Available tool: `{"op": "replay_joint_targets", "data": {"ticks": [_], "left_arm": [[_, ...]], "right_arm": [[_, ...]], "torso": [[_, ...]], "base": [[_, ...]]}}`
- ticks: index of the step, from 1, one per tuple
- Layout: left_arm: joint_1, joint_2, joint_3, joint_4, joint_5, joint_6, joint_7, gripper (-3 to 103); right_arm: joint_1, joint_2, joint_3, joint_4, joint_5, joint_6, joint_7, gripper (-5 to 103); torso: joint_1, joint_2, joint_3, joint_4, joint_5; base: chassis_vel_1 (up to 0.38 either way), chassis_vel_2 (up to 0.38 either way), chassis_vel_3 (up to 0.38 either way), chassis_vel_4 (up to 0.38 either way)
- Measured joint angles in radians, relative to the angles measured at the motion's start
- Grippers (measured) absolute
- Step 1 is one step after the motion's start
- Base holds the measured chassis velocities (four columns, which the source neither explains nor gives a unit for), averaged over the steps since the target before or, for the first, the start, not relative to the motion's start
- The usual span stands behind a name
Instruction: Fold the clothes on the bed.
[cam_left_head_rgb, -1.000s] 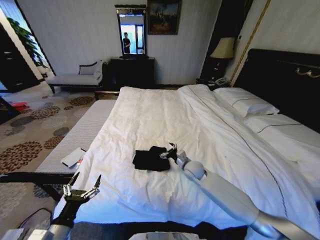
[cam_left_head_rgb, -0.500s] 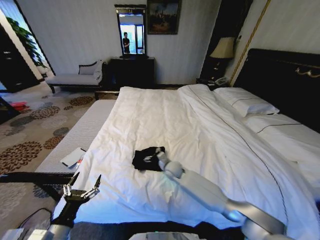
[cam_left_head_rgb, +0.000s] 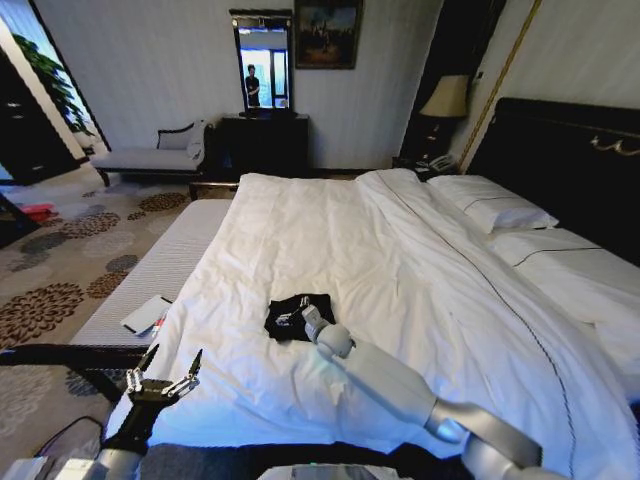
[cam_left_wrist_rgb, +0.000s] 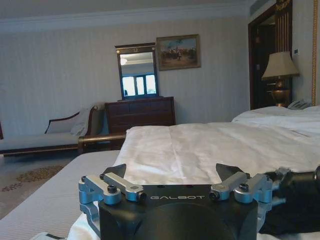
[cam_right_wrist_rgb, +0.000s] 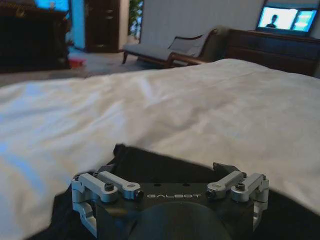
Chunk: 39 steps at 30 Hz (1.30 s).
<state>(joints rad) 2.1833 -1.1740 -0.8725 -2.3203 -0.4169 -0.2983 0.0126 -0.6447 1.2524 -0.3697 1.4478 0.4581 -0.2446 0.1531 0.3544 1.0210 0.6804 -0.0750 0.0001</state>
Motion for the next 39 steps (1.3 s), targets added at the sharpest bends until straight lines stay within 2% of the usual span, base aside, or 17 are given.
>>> {"op": "replay_joint_targets", "data": {"ticks": [3,6,7,8,10,12,13,16,17,18,21,23,24,28,30,35,39], "left_arm": [[0.000,0.000,0.000,0.000,0.000,0.000,0.000,100],[0.000,0.000,0.000,0.000,0.000,0.000,0.000,100],[0.000,0.000,0.000,0.000,0.000,0.000,0.000,100],[0.000,0.000,0.000,0.000,0.000,0.000,0.000,100],[0.000,0.000,0.000,0.000,0.000,0.000,0.000,100],[0.000,0.000,0.000,0.000,0.000,0.000,0.000,100],[0.000,0.000,0.000,0.000,0.000,0.000,0.000,100],[0.000,0.000,0.000,0.000,0.000,0.000,0.000,100],[0.000,0.000,0.000,0.000,0.000,0.000,0.000,100],[0.000,0.000,0.000,0.000,0.000,0.000,0.000,100],[0.000,0.000,0.000,0.000,0.000,0.000,0.000,100],[0.000,0.000,0.000,0.000,0.000,0.000,0.000,100],[0.000,0.000,0.000,0.000,0.000,0.000,0.000,100],[0.000,0.000,0.000,0.000,0.000,0.000,0.000,100],[0.000,0.000,0.000,0.000,0.000,0.000,0.000,100],[0.000,0.000,0.000,0.000,0.000,0.000,0.000,100],[0.000,0.000,0.000,0.000,0.000,0.000,0.000,100]], "right_arm": [[0.006,-0.042,0.049,0.052,0.069,0.009,0.011,100],[0.001,-0.202,0.165,0.187,0.221,0.023,0.022,100],[-0.009,-0.227,0.189,0.210,0.235,0.028,0.021,100],[-0.009,-0.227,0.189,0.210,0.235,0.028,0.021,100],[-0.068,-0.300,0.296,0.277,0.233,0.047,0.008,100],[-0.207,-0.364,0.481,0.357,0.202,0.069,-0.017,100],[-0.207,-0.364,0.481,0.357,0.202,0.069,-0.017,100],[-0.418,-0.393,0.738,0.430,0.170,0.097,-0.051,100],[-0.546,-0.388,0.877,0.473,0.146,0.119,-0.079,100],[-0.546,-0.388,0.877,0.473,0.146,0.119,-0.079,100],[-0.739,-0.354,1.079,0.527,0.099,0.165,-0.143,100],[-0.966,-0.279,1.269,0.591,0.010,0.267,-0.236,100],[-0.966,-0.279,1.269,0.591,0.010,0.267,-0.236,100],[-1.151,-0.172,1.314,0.630,-0.042,0.378,-0.286,100],[-1.175,-0.143,1.308,0.642,-0.058,0.394,-0.292,100],[-1.215,-0.039,1.296,0.664,-0.104,0.435,-0.302,100],[-1.211,-0.007,1.289,0.665,-0.113,0.441,-0.300,100]], "torso": [[0.000,0.000,0.000,0.0001,0.0001],[0.000,0.000,0.000,-0.0012,-0.0002],[0.000,0.000,0.000,-0.0012,-0.0002],[0.000,0.000,0.000,-0.0012,-0.0002],[0.000,0.000,0.000,-0.0009,0.0005],[0.000,0.000,0.000,-0.0004,0.0000],[0.000,0.000,0.000,-0.0004,0.0000],[0.000,0.000,0.000,-0.0009,0.0005],[0.000,0.000,0.000,-0.0006,-0.0003],[0.000,0.000,0.000,-0.0006,-0.0003],[0.000,0.000,0.000,-0.0013,0.0012],[0.000,0.000,0.000,-0.0007,-0.0004],[0.000,0.000,0.000,-0.0007,-0.0004],[0.000,0.000,0.000,-0.0005,-0.0002],[0.000,0.000,0.000,0.0002,-0.0001],[0.000,0.000,0.000,-0.0007,-0.0002],[0.000,0.000,0.000,-0.0002,-0.0002]], "base": [[0.000,0.000,0.000,0.000],[0.000,0.000,0.000,0.000],[0.000,0.000,0.000,0.000],[0.000,0.000,0.000,0.000],[0.000,0.000,0.000,0.000],[0.000,0.000,0.000,0.000],[0.000,0.000,0.000,0.000],[0.000,0.000,0.000,0.000],[0.000,0.000,0.000,0.000],[0.000,0.000,0.000,0.000],[0.000,0.000,0.000,0.000],[0.000,0.000,0.000,0.000],[0.000,0.000,0.000,0.000],[0.000,0.000,0.000,0.000],[0.000,0.000,0.000,0.000],[0.000,0.000,0.000,0.000],[0.000,0.000,0.000,0.000]]}}
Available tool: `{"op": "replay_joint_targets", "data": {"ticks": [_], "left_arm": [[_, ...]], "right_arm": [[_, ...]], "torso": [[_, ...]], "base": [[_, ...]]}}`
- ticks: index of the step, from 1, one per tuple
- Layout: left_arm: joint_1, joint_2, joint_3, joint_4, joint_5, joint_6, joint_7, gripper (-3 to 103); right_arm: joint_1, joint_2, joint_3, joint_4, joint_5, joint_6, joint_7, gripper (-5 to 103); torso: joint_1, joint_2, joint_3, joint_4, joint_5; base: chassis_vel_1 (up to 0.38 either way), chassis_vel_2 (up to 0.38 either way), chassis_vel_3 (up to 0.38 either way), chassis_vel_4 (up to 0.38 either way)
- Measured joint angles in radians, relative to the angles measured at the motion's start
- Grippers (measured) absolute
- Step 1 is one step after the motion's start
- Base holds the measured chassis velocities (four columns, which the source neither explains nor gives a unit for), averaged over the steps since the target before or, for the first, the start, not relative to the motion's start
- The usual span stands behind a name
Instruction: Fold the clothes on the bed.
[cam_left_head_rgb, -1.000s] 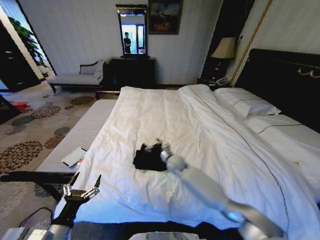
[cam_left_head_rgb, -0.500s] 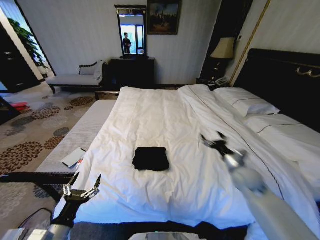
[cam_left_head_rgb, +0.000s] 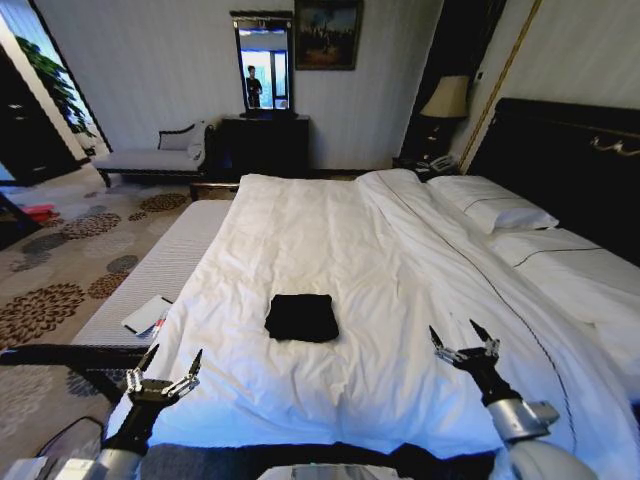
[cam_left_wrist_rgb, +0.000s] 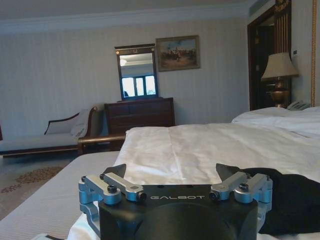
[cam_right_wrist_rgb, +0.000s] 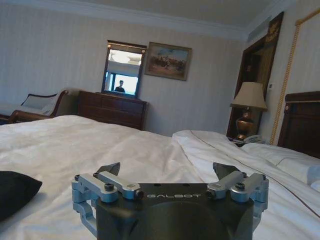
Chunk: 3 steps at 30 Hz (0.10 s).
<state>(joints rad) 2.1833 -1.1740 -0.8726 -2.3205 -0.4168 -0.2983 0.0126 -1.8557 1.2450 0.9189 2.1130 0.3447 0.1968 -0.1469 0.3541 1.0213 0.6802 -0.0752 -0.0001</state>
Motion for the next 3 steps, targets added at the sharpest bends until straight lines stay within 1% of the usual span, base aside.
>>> {"op": "replay_joint_targets", "data": {"ticks": [3], "left_arm": [[0.000,0.000,0.000,0.000,0.000,0.000,0.000,100]], "right_arm": [[0.005,0.004,-0.004,0.000,-0.005,0.000,0.004,100]], "torso": [[0.000,0.000,0.000,-0.0001,0.0000]], "base": [[0.000,0.000,0.000,0.000]]}}
